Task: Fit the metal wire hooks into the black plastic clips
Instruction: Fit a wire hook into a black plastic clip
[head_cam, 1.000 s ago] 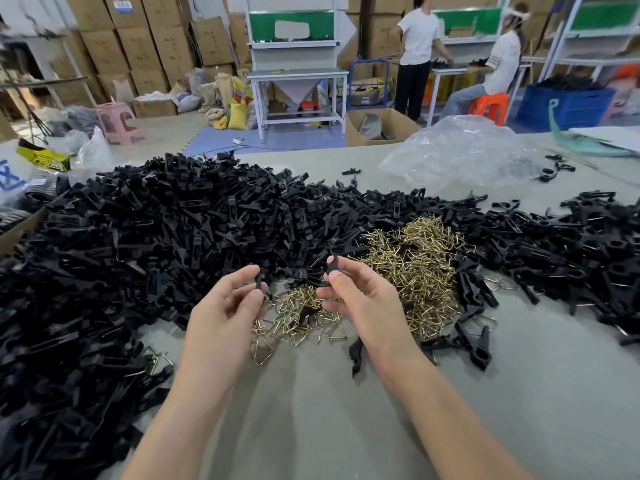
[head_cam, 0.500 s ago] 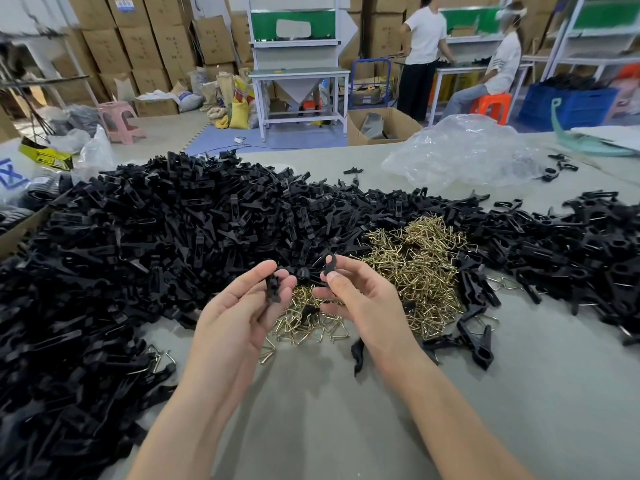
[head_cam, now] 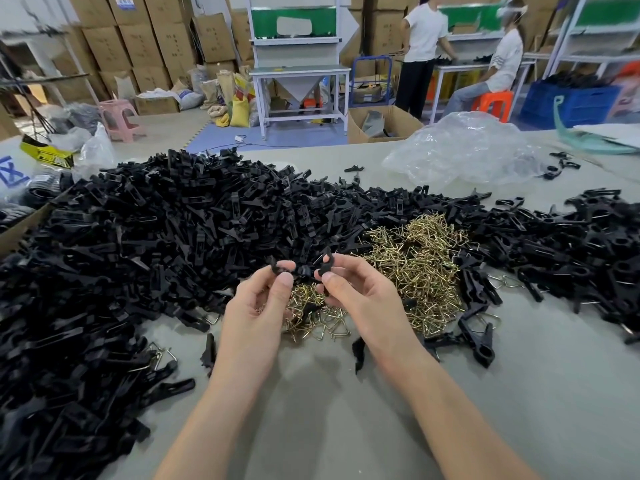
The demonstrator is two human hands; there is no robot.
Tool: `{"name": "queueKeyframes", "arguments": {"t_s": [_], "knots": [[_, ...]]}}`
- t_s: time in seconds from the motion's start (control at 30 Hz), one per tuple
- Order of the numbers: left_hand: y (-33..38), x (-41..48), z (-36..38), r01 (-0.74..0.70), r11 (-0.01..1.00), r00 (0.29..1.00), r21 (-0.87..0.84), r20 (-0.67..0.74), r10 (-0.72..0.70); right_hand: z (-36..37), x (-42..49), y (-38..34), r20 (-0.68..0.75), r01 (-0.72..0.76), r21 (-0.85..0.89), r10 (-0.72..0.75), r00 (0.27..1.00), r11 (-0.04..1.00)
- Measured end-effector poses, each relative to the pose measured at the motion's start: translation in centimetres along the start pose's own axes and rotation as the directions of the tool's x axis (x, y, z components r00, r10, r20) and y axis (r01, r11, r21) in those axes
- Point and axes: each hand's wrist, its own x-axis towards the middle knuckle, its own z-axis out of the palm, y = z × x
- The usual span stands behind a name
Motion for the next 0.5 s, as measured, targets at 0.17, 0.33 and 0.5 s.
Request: {"name": "queueKeyframes", "arguments": {"t_s": [0.17,0.33,0.5], "knots": [[0.23,-0.20,0.38,0.020,0.999,0.999,-0.047,0.046,-0.018,0.18,-0.16,0.06,0.026,0.007,0.006,-0.007,1.000,1.000],[0.15,-0.30,0.62,-0.055,0.998,0.992,0.031,0.116,0.051,0.15,-0.20,-0.04,0.053,0.013,0.004,-0.014,0.999,1.000],[0.11,-0.25,0.64,-0.045,0.999,0.998,0.014,0.047,0.045,0.14,-0.10,0.05,0.048,0.021,-0.009,-0.020,0.999,1.000]]}}
